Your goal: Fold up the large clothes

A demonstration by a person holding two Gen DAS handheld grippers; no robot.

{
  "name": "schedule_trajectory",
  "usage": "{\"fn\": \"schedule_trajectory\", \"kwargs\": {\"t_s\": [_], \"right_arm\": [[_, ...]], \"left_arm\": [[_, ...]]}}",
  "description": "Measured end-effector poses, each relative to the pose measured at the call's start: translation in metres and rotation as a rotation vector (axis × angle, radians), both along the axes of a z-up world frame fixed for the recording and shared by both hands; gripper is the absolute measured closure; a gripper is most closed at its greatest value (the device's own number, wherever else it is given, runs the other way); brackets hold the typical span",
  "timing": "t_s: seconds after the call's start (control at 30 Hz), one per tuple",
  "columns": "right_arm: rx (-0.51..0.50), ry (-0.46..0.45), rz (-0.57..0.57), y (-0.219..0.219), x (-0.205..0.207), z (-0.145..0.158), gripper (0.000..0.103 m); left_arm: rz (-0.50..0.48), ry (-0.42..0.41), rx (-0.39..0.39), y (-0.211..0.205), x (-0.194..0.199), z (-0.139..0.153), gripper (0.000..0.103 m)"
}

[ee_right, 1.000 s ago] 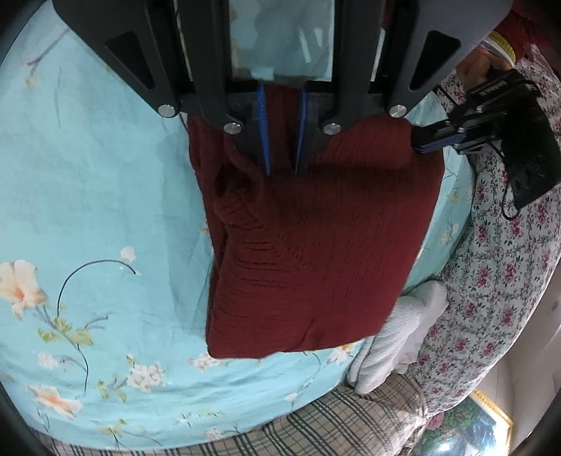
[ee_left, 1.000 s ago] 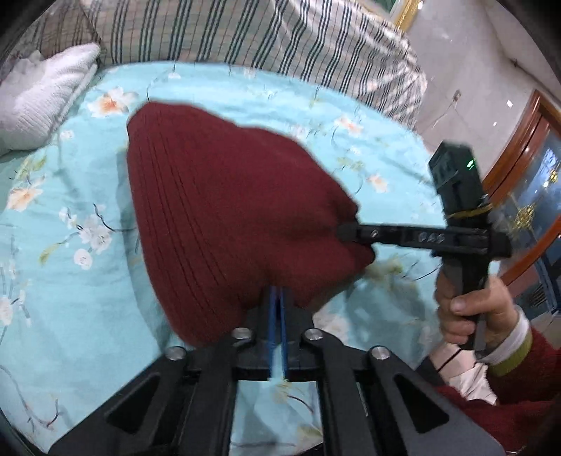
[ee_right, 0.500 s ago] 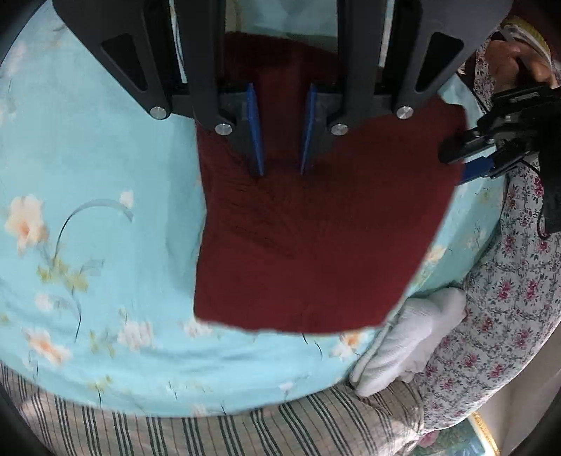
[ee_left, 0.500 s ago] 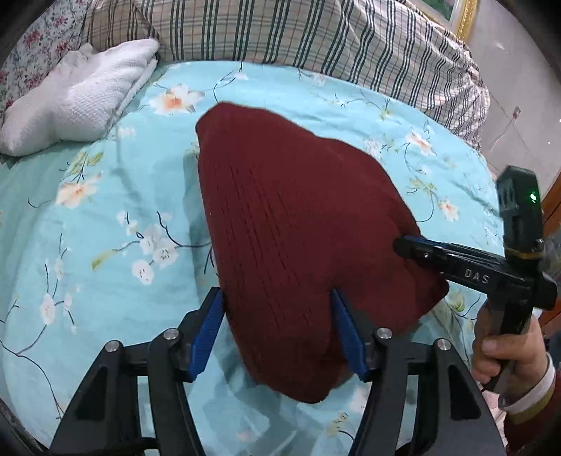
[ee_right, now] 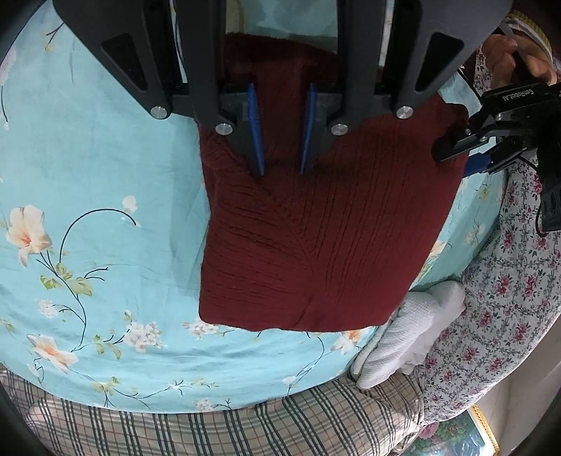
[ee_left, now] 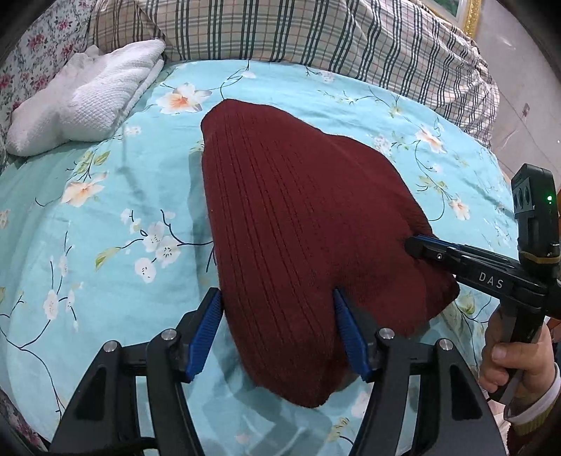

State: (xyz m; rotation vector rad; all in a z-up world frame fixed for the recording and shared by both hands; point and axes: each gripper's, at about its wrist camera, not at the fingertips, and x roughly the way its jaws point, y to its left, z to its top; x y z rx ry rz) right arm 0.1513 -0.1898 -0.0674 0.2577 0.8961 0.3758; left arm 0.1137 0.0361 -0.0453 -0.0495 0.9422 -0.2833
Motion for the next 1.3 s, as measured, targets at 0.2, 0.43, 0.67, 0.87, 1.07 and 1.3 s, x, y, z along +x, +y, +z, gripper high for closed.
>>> {"fn": "schedule_trajectory", "kwargs": {"t_s": [0.2, 0.43, 0.67, 0.87, 1.07, 1.3], "right_arm": [[0.003, 0.005, -0.006, -0.002, -0.001, 0.001, 0.082], [0.093, -0.039, -0.073, -0.023, -0.003, 0.020, 0.070], [0.133, 0.004, -0.098, -0.037, 0.024, 0.016, 0.041], [0.188, 0.097, -0.061, -0.024, 0.055, -0.001, 0.082], [0.091, 0.016, -0.093, -0.028, 0.058, 0.020, 0.092], [0.059, -0.037, -0.136, -0.039, 0.034, 0.037, 0.081]], "left_arm": [[0.002, 0.001, 0.001, 0.001, 0.000, 0.000, 0.038], [0.011, 0.014, -0.033, 0.007, 0.001, 0.002, 0.038], [0.053, -0.076, -0.106, 0.027, -0.005, 0.043, 0.042], [0.082, -0.009, -0.088, 0.029, 0.025, 0.025, 0.044], [0.054, 0.008, -0.075, 0.013, 0.034, 0.013, 0.045], [0.050, 0.005, -0.054, 0.007, 0.034, 0.008, 0.043]]}}
